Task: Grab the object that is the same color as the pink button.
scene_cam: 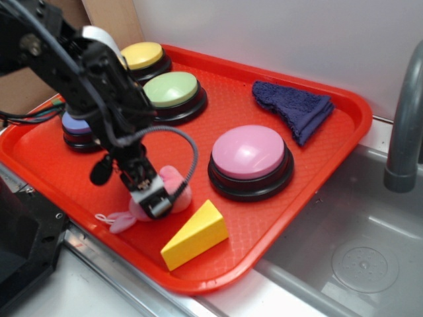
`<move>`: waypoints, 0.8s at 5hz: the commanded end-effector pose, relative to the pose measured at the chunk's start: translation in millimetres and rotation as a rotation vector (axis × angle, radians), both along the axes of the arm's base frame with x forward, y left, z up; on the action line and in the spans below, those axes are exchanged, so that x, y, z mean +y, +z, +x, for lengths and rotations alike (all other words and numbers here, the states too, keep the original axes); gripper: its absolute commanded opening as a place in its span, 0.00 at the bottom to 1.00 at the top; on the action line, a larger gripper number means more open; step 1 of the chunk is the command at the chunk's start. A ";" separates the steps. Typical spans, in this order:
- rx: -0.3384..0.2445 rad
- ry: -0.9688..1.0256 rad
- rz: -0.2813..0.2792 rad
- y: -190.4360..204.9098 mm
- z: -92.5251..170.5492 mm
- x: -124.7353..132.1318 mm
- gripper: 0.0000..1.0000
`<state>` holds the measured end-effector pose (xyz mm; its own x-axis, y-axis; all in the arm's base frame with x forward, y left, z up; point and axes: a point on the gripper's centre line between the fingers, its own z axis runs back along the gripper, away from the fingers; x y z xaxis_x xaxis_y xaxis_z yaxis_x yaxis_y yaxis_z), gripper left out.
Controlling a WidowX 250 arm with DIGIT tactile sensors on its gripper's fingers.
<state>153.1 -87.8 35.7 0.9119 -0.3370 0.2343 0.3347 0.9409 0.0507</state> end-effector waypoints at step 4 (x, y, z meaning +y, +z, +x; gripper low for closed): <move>-0.039 -0.022 0.047 25.7 17.3 17.5 0.00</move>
